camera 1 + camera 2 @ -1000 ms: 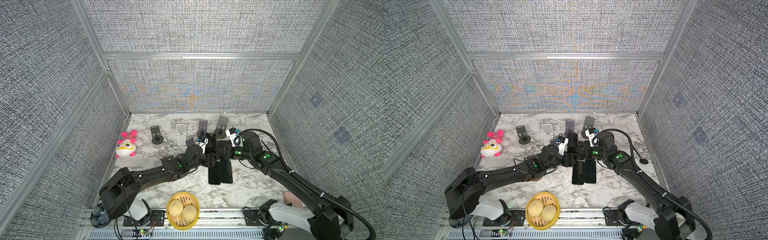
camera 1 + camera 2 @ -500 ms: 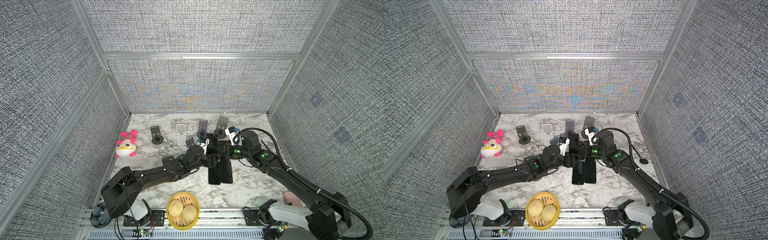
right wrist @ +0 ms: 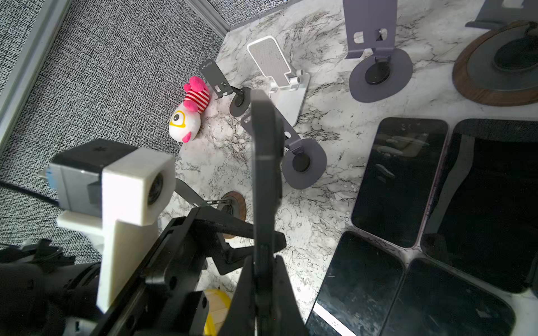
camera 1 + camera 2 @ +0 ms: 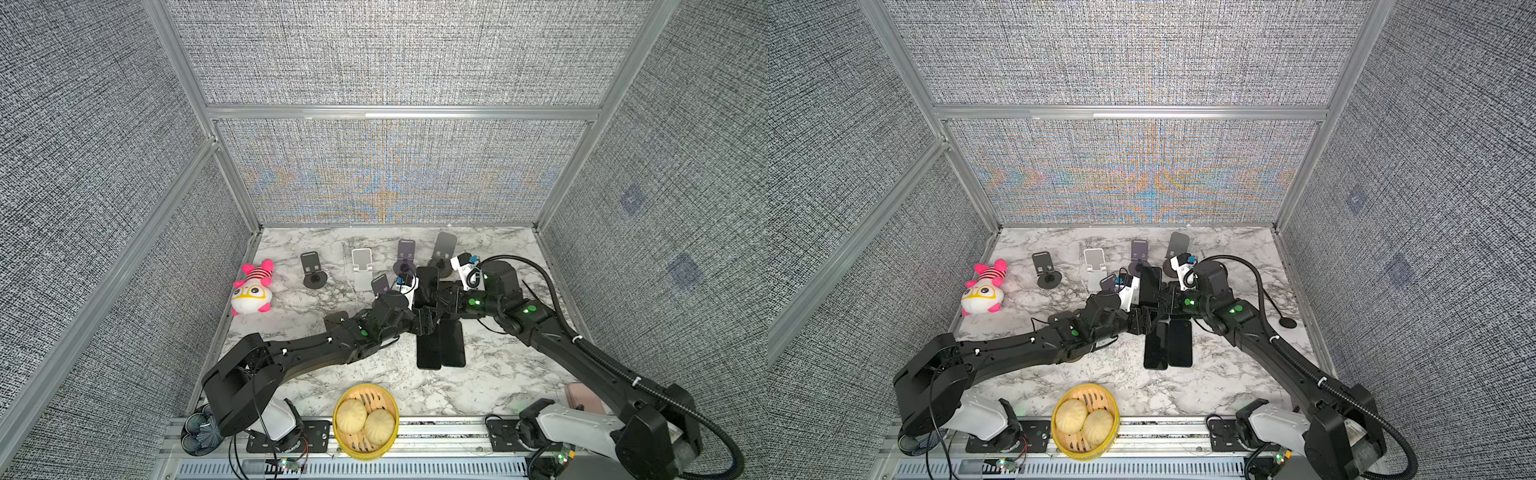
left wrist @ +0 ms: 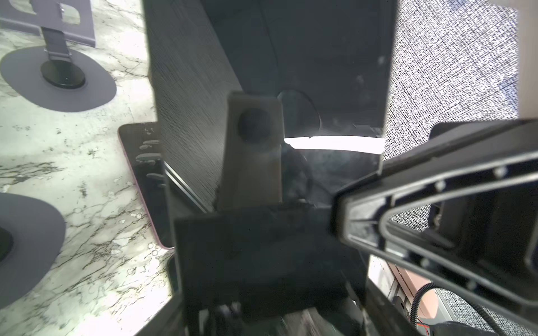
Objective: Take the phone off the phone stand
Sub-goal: 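Close the right gripper on the black phone held by the left gripper, then carry the phone toward the flat phones with the right gripper while the left withdraws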
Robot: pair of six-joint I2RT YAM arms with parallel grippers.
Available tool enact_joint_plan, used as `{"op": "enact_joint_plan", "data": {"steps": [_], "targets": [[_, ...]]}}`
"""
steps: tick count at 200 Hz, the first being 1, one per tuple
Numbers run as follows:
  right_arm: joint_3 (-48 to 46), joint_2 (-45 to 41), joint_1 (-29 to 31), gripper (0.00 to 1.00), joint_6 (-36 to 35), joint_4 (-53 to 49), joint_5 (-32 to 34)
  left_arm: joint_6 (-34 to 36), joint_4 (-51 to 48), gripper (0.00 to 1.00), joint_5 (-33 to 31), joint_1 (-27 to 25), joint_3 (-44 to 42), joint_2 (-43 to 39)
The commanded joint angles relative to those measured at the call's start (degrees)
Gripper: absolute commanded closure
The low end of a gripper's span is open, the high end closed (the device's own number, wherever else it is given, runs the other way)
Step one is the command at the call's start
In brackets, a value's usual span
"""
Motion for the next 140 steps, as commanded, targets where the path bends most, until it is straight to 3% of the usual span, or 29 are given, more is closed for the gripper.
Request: {"op": "enact_joint_plan", "data": {"steps": [1,64,99,140], "targets": [[-0.24,-0.38,-0.35,0.97,-0.65,1.28,-0.5,0.56,2.24,0.01,-0.3,-0.17,0.1,-0.39],[0.15,-0.48,-4.27,1.0,-3.65,-1.98,-2.98,1.13,0.59,0.01,-1.78,-0.24,-0.76,-2.11],[2.97,0.19,-7.44,1.0,-9.63,-13.36,-3.61,1.04,0.4,0.01,-2.27,-0.24,-1.51,-2.08],[8.92,0.16,-11.3,1.0,-13.97,-34.52,8.29,-2.57,-0.14,0.01,-5.03,0.02,-3.87,-2.72]]}}
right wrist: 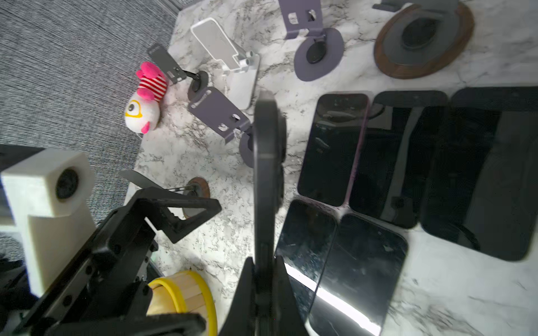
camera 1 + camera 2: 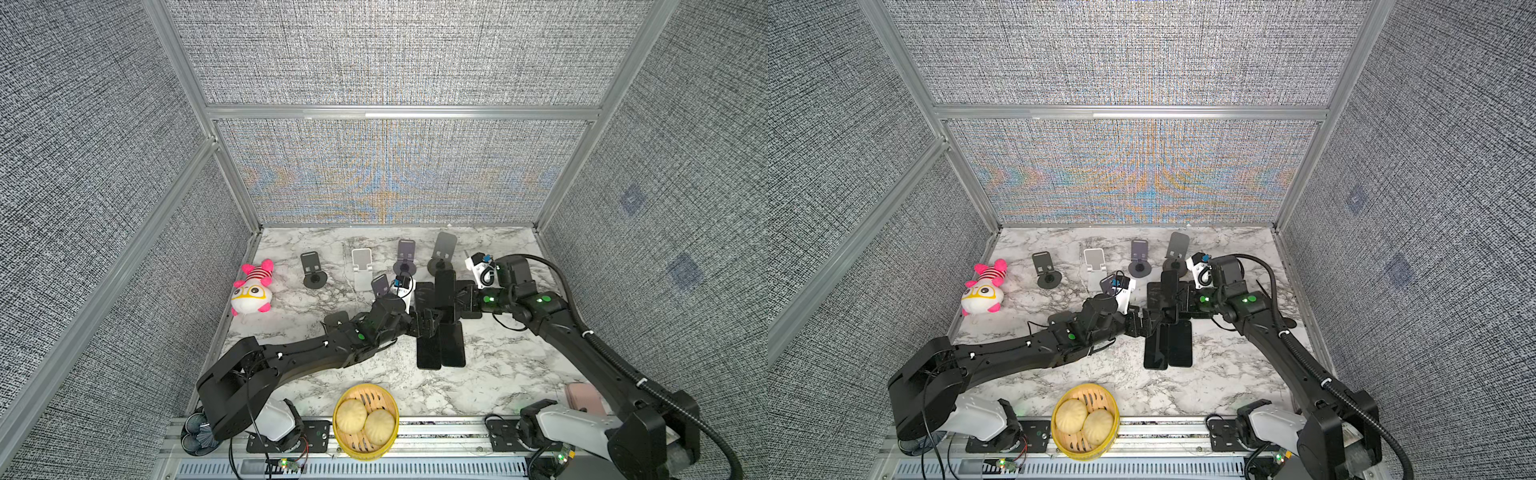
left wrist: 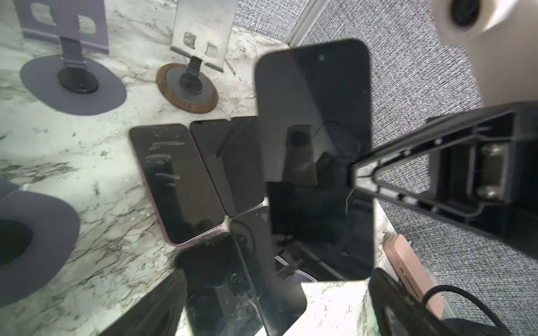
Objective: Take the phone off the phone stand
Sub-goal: 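Carry the phone toward the flat phones with the right gripper while the left withdraws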
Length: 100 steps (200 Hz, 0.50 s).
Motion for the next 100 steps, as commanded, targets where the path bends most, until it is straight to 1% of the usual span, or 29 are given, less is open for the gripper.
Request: {"op": "enact_joint_plan", "data": {"steps": [1,21,42,62,73,100], "targets": [[2.83,-0.45,-2.0,1.0,-4.05,-14.78,7.77,-2.52,-0.33,0.01,-2.33,0.29,-1.08,-0.58],[3.64,-1.54,-4.09,1.0,-5.29,-20.96,12.01,-4.59,-0.33,0.01,-2.43,0.28,-2.02,-0.19],[5.4,-1.44,-7.18,1.0,-7.43,-27.7,15.03,-6.63,-0.57,0.02,-0.44,0.29,-2.35,1.04],[7.51,-0.02,-10.31,1.0,-9.35,-32.62,13.53,-8.77,0.68,0.01,1.31,0.29,-3.71,2.35],[7.35,0.65,-11.81,1.0,-10.05,-32.96,10.73,-10.5,2.93,0.01,1.88,0.29,-5.19,3.08],[5.64,4.28,-14.16,1.0,-11.13,-32.96,6.94,-14.31,9.03,0.01,2.76,0.29,-8.23,6.02]]}}
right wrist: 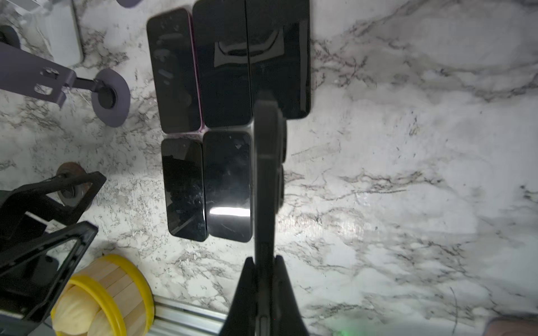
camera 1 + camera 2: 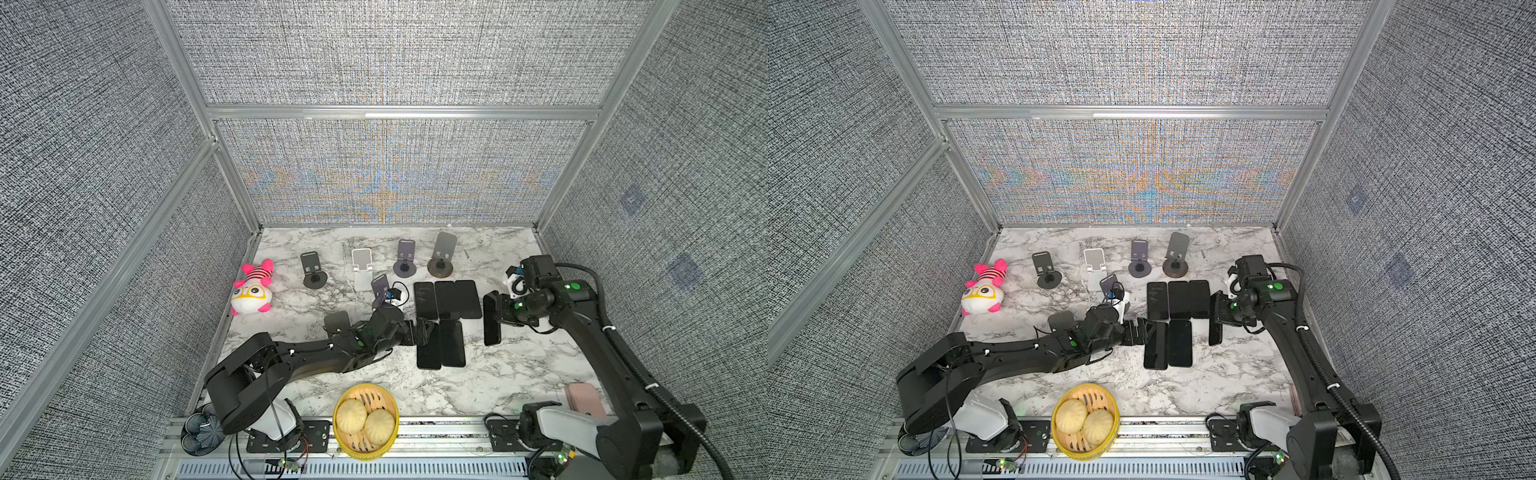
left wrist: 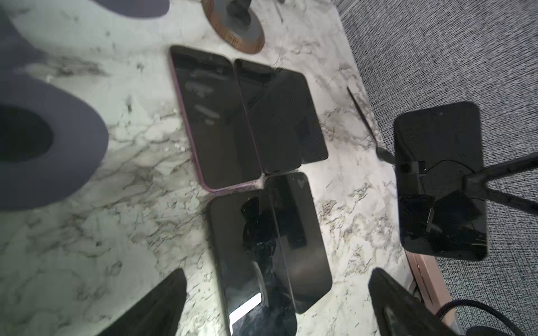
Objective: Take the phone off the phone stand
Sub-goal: 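Carry the phone toward the flat phones with the right gripper while the left withdraws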
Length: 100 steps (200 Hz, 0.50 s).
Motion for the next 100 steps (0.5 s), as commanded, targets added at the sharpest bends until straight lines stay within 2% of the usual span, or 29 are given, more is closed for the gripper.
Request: {"op": "enact_joint_plan", "data": {"steps": [1,48,100], "targets": [[-0.92,2.75,-1.59,1.0,-2.53,-3.17,-4.47,-4.64,6.51,0.01,1.46,0.02,-1.7,2.07],[-5.29,7.77,-2.54,1.0,-4.64,2.76,-10.47,-7.61,13.15,0.01,2.37,-0.33,-3.4,5.9],[-9.72,9.71,-3.01,1.0,-5.59,7.57,-11.9,-10.02,16.52,0.01,3.17,-0.68,-3.79,9.05]]}}
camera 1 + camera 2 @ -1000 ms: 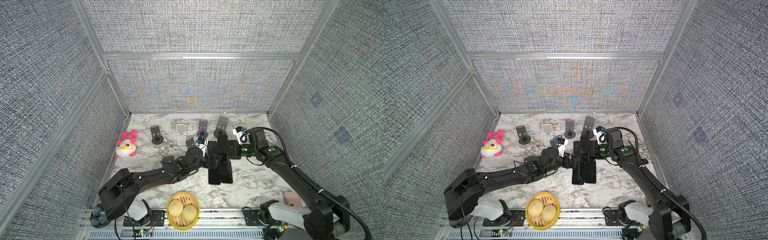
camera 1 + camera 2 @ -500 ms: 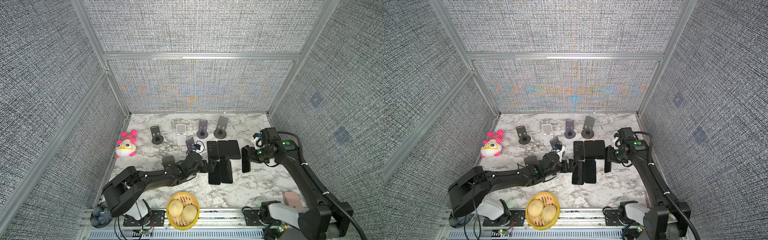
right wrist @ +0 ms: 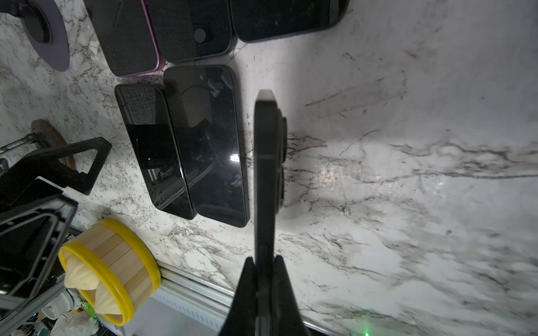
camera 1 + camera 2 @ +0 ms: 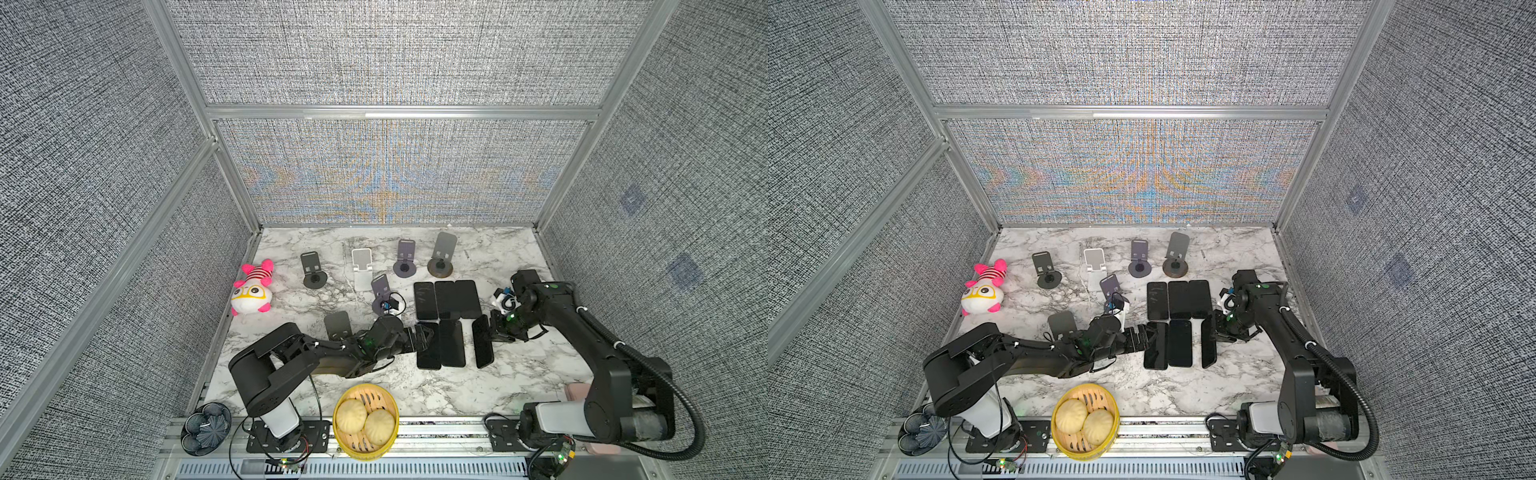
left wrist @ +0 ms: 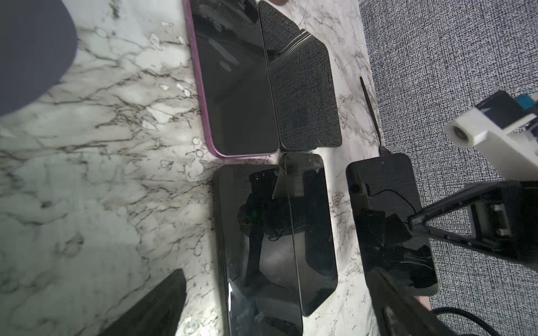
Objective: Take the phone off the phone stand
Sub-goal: 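Carry the phone toward the flat phones with the right gripper while the left withdraws, then lower the black phone flat next to the nearest flat phones with the right gripper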
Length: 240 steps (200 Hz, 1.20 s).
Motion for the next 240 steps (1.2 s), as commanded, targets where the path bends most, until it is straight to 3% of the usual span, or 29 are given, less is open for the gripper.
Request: {"op": "enact_joint_plan", "data": {"steps": [1,101,240], "targets": [[-0.57,0.89,-0.1,1.0,-1.31,2.7,-2.69,-1.9,3.47,0.01,1.17,-0.16,0.01,1.25],[-0.93,4.8,-0.87,1.0,-3.46,5.89,-7.81,-3.8,4.2,0.01,2.35,-0.59,0.67,3.31],[-0.59,8.58,-1.04,1.0,-2.6,4.39,-5.37,-4.12,5.05,0.01,2.51,-1.0,0.65,4.36]]}}
